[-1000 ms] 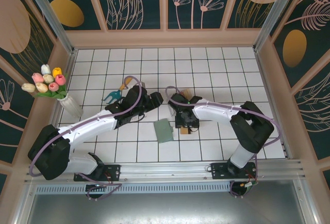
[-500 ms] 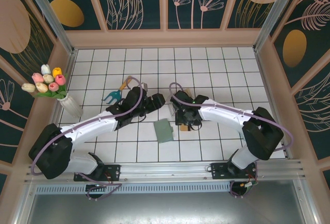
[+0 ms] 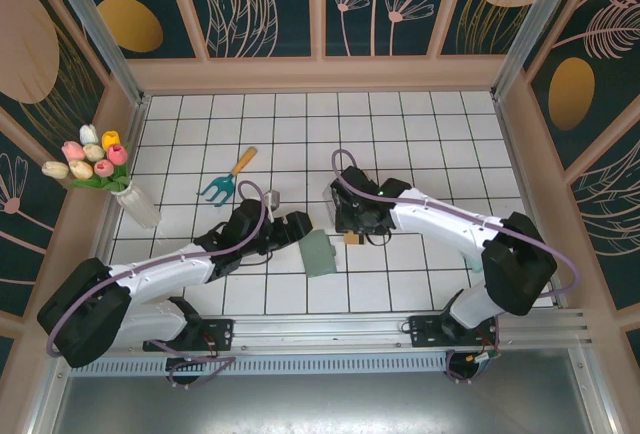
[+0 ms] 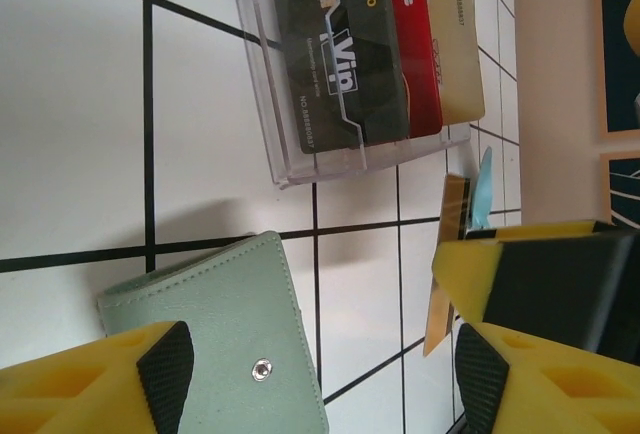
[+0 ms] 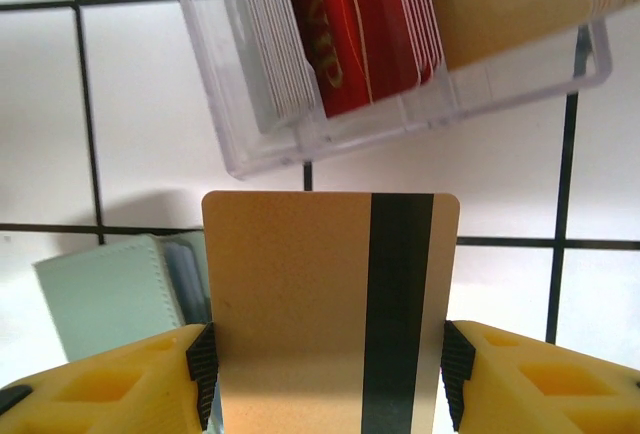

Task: Put the credit cards into the card holder
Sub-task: Place the credit card in the storage box.

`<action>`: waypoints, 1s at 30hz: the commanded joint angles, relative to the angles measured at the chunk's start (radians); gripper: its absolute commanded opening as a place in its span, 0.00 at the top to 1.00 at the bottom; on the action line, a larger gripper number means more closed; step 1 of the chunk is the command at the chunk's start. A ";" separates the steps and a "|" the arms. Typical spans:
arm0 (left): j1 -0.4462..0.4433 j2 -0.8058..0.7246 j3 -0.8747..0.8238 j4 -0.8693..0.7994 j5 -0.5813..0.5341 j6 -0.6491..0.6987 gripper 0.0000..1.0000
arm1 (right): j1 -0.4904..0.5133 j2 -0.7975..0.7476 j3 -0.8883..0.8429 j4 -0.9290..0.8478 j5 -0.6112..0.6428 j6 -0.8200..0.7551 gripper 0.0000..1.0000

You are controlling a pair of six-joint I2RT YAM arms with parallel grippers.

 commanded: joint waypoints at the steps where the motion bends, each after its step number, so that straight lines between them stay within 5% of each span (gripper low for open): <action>1: -0.004 -0.005 0.039 0.022 -0.013 0.014 0.27 | -0.025 0.022 0.066 -0.013 0.024 -0.027 0.38; 15: -0.004 -0.015 0.075 -0.087 -0.183 -0.020 0.27 | -0.086 0.319 0.340 -0.118 0.233 -0.182 0.39; 30: -0.005 -0.018 0.083 -0.109 -0.205 -0.017 0.27 | -0.073 0.361 0.382 -0.143 0.206 -0.206 0.26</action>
